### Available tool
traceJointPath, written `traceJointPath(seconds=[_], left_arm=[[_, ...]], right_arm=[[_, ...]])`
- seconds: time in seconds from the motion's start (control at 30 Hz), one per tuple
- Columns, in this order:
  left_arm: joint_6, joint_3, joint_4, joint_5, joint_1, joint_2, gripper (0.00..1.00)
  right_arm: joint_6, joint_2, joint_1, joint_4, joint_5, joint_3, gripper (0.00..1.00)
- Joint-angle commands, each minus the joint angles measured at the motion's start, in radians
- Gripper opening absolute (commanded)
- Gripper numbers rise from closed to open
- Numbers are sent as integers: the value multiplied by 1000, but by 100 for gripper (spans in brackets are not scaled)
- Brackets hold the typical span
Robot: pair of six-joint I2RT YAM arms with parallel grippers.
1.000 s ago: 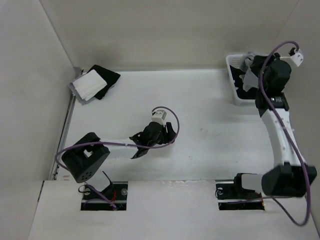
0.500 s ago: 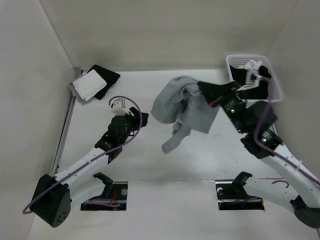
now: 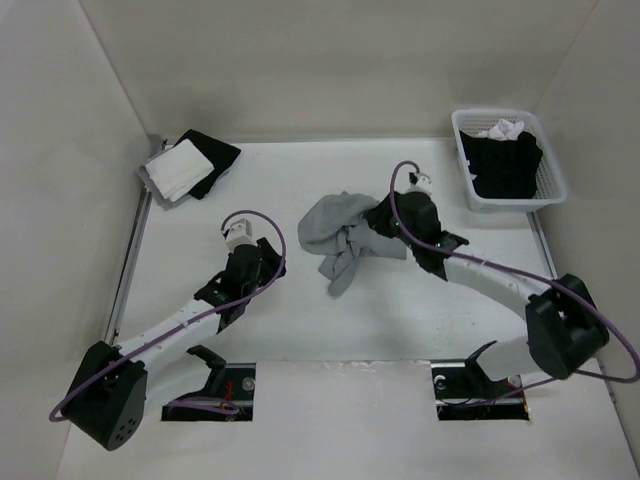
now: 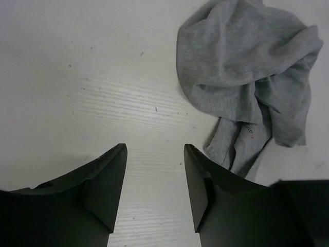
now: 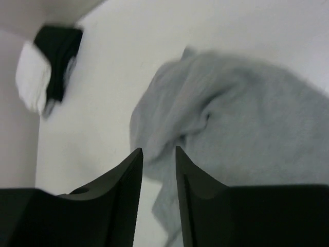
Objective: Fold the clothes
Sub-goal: Flatten the tank top out
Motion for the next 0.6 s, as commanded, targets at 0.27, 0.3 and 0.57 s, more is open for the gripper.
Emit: traceJointPath(seconds=[0.27, 0.3, 0.57], left_arm=[[3, 16, 41, -61, -82, 105, 45], [0, 13, 43, -59, -82, 102, 45], [0, -8, 63, -30, -71, 100, 45]], right_arm=[[-16, 33, 522, -132, 247, -137, 48], [-17, 58, 533, -133, 256, -118, 51], [10, 213, 542, -225, 345, -9, 48]])
